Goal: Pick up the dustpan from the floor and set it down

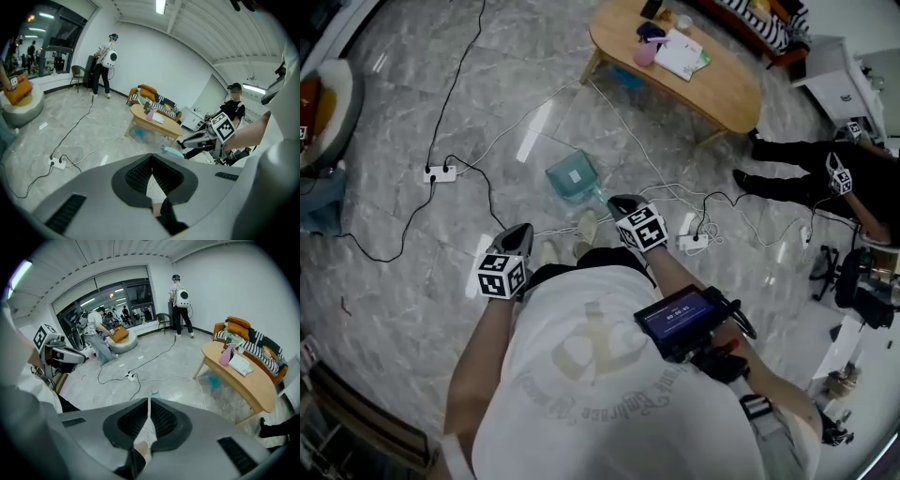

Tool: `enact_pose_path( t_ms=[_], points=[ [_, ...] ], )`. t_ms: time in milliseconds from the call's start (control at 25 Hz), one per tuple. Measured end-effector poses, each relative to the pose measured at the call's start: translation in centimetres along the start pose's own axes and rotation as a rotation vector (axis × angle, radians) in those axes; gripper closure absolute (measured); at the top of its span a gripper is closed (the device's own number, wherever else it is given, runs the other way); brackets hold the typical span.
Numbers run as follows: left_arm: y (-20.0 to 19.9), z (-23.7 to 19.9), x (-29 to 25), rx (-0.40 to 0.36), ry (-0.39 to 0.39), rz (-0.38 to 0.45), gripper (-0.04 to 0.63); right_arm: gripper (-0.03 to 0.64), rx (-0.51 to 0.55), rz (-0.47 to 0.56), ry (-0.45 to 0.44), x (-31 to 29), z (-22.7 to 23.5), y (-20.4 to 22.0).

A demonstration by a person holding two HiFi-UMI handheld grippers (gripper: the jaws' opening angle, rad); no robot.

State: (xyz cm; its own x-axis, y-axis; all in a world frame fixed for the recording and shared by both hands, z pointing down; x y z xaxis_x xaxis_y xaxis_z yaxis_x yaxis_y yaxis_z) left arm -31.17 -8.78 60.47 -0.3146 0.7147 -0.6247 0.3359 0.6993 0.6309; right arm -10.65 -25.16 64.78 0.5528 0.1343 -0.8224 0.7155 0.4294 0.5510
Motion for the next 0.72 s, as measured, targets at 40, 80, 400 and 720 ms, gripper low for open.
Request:
enact_pose_path(
  t_ms=[40,80,400,720],
  points=[
    [0.0,-0.1,0.1,0.008,-0.008,0.003,0.583,0.597,0.007,-0.012,-0.007,-0.5,0.1,0.0],
    [-0.1,-0.3,0.1,0.016,-0.017,0.006,0.583,0.597,0.015,-0.023,-0.014,-1.0,0.1,-0.1],
    [0.0,-1.1,1.1,0.083,-0.097,0.047,0.583,0.556,0.085,-0.103,-0.053,-3.9,1.1,-0.5],
    [1.5,-0.7,2.4,0.144,-0.166,0.059,0.583,0.444,0.133,-0.133,-0.123,-6.6,0.8,-0.9]
  ],
)
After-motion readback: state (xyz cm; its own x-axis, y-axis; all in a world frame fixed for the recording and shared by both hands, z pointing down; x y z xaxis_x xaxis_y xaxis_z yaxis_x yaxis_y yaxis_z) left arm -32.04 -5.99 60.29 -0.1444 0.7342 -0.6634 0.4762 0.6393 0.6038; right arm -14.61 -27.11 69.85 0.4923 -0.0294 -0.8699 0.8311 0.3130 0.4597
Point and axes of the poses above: the fingertips, and each gripper's own axes: x backward along the fingers, z to its right, y out of its underside, the point moved 5 cm from there along x, backward along the fingers, and after that the axes turned 3 degrees about y, right-handed, at the moved point
